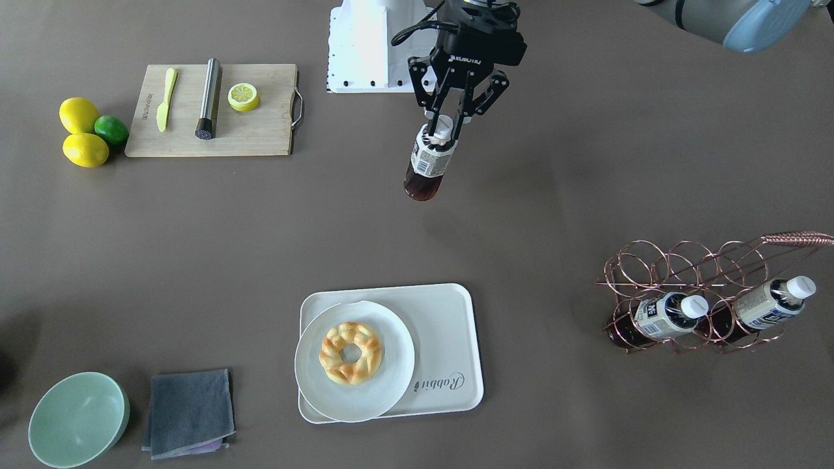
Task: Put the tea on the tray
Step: 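Carry the tea bottle with the left gripper toward the table center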
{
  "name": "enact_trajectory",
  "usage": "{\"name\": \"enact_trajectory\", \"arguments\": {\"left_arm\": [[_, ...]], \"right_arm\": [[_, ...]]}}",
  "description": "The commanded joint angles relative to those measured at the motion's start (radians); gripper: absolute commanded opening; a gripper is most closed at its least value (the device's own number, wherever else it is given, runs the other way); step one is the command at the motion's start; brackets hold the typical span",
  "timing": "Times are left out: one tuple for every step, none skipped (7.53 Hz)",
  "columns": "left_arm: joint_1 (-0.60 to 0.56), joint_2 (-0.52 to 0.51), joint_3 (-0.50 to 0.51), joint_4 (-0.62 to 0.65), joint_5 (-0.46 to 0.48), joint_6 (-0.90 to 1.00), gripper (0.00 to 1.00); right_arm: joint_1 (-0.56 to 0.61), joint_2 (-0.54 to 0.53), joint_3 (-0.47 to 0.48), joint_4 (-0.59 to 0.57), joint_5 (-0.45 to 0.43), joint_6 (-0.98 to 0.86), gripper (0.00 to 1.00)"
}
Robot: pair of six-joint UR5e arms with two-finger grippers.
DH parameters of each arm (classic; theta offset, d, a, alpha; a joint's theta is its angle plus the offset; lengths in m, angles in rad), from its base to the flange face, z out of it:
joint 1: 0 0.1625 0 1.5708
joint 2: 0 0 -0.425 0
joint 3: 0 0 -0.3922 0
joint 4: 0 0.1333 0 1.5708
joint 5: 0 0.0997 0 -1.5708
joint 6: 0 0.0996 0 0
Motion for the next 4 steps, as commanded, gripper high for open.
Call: {"name": "enact_trajectory", "arguments": {"left_arm": [[0.137, -0.026, 0.035, 0.001, 0.115, -0.037, 0.00], [0.142, -0.023, 0.037, 0.001, 0.115, -0.037, 0.00], [0.149, -0.020, 0.040, 0.001, 0.117, -0.037, 0.00], [0.155, -0.019, 0.046, 0.003, 0.118, -0.049, 0.00]], "right_arm": [[-0.006, 0.002, 0.007, 0.000, 0.019, -0.001, 1.00], [-0.006, 0.002, 0.007, 0.000, 0.019, -0.001, 1.00], [-0.006, 0.002, 0.008, 0.000, 0.019, -0.001, 1.00], [-0.009, 0.002, 0.007, 0.000, 0.019, -0.002, 1.00]]}}
